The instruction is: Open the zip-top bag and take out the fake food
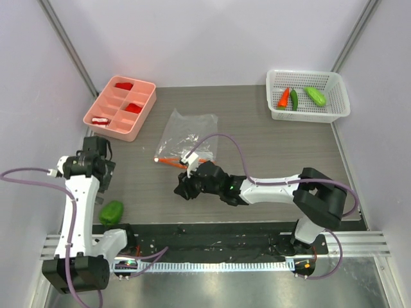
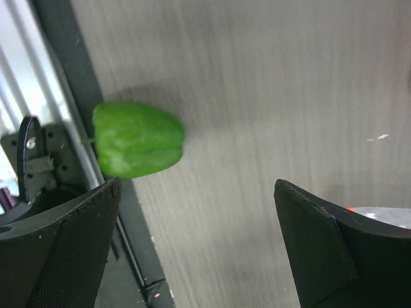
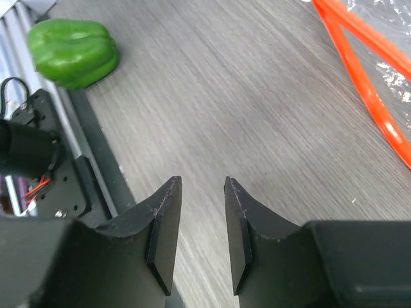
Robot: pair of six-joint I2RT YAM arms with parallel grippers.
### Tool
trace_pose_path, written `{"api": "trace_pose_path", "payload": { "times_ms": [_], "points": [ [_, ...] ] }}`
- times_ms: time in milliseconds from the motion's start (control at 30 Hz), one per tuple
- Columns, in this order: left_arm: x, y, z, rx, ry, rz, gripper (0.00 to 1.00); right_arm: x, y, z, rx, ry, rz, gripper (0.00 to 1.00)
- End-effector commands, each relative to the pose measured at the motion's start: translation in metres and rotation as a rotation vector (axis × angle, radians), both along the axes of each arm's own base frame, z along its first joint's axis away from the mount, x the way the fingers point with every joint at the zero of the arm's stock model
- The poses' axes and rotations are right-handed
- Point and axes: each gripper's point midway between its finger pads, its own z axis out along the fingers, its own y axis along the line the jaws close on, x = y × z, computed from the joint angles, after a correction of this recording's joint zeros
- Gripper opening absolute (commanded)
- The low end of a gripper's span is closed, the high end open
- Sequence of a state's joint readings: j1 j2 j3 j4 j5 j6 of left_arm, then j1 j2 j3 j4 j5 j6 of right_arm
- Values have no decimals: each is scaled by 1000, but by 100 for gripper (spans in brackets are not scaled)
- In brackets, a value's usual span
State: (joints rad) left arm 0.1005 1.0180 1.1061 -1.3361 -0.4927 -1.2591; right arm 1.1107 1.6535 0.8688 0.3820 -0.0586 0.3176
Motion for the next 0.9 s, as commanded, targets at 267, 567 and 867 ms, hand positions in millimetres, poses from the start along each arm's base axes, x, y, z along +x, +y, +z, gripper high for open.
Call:
{"api": "trace_pose_path", "payload": {
  "times_ms": [267, 567, 867],
  "points": [
    [-70, -4, -88, -36, 297, 112, 100, -23, -16, 60, 108, -64, 104, 39],
    [-67, -1, -101, -29, 313, 150, 100, -27, -33, 70, 130, -89, 90, 39],
    [-47, 9, -109, 21, 187, 132, 100, -30, -39, 73, 135, -95, 93, 39]
  ]
}}
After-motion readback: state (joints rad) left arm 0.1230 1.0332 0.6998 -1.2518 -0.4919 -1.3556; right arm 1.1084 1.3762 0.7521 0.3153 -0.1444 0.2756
